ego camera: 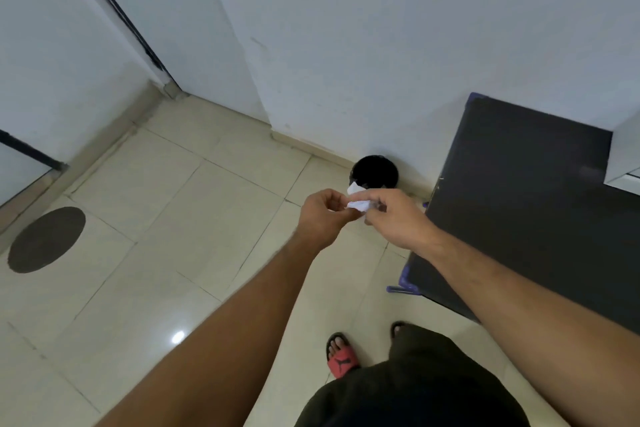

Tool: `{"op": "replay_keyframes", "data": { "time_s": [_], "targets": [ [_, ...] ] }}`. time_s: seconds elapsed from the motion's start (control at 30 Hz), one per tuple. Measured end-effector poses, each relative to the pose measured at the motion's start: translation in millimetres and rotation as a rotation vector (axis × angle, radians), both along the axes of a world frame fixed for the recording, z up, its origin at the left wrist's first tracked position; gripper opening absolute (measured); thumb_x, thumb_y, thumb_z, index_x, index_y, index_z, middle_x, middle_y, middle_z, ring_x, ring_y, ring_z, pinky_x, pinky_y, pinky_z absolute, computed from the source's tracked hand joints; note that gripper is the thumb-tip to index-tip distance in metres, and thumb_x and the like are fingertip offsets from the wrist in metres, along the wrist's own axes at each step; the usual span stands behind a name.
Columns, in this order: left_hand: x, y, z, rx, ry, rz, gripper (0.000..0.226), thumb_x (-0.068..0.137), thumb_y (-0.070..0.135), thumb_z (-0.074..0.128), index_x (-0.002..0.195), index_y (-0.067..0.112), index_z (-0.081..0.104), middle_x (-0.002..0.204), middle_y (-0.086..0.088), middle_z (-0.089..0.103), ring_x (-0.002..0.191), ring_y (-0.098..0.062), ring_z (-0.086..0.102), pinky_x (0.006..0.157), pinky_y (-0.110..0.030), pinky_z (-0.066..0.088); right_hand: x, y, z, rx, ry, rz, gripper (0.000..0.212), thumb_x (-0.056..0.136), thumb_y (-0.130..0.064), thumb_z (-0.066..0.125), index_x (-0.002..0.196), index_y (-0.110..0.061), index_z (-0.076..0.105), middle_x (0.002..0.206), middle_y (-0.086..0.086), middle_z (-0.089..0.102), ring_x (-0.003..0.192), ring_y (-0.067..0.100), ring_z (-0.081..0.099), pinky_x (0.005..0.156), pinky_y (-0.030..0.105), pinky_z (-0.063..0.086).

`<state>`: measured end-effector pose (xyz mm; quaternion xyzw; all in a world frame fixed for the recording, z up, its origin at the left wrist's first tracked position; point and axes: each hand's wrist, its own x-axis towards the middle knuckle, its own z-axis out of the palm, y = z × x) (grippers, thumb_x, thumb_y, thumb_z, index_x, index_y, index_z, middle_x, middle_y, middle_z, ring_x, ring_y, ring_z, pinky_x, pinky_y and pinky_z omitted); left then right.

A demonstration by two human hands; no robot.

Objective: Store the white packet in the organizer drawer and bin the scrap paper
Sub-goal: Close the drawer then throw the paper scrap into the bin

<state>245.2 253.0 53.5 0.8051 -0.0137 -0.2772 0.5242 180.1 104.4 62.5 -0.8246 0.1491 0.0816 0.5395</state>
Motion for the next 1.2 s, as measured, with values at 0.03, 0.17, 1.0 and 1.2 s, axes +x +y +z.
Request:
{"op": "replay_keyframes", "data": {
  "time_s": [0.03,0.17,1.0,1.2],
  "targets": [
    [7.1,5.7,-1.5,0.008,-0.016,0.002,0.023,0.078,0.018,0.087,0.086,0.005,0.07,0.074,0.0,0.065,0.063,-0.01,0.053,0.058,-0.022,0.045,7.2,7.1,0.9,0.039,0.019,0.031,0.032,0.095,-0.019,0.054,0.117,-0.032,0.074,0.133,-0.009,0.065,0.113,0.007,0.061,0.092,0.024,0.048],
    [30.2,16.0,-3.6,-0.002,-0.04,0.028,0.018,0.078,0.022,0.087,0.081,0.011,0.073,0.078,0.005,0.068,0.067,-0.005,0.058,0.062,-0.017,0.047,31.3,22.3,2.7,0.26,0.031,-0.096,0.018,0.094,-0.025,0.064,0.105,-0.03,0.079,0.121,-0.013,0.071,0.111,0.007,0.066,0.102,0.035,0.053],
    [240.4,-45.0,-74.9,0.443,-0.084,-0.7,0.061,0.094,0.04,0.064,0.149,0.027,0.042,0.142,-0.005,0.052,0.128,-0.024,0.051,0.103,-0.037,0.045,215.5,-57.3,-85.4,-0.409,0.275,-0.354,0.016,0.09,-0.017,0.055,0.104,-0.017,0.064,0.098,0.01,0.07,0.091,0.037,0.064,0.068,0.034,0.045],
    [291.2,-88.7,-124.2,0.483,-0.124,-0.79,0.058,0.097,0.037,0.059,0.149,0.023,0.041,0.146,-0.007,0.048,0.133,-0.027,0.044,0.106,-0.038,0.039,245.0,-88.0,-141.8,-0.47,0.417,-0.452,0.021,0.092,-0.014,0.056,0.111,-0.02,0.063,0.111,0.011,0.068,0.103,0.037,0.06,0.074,0.036,0.045]
  ]
}}
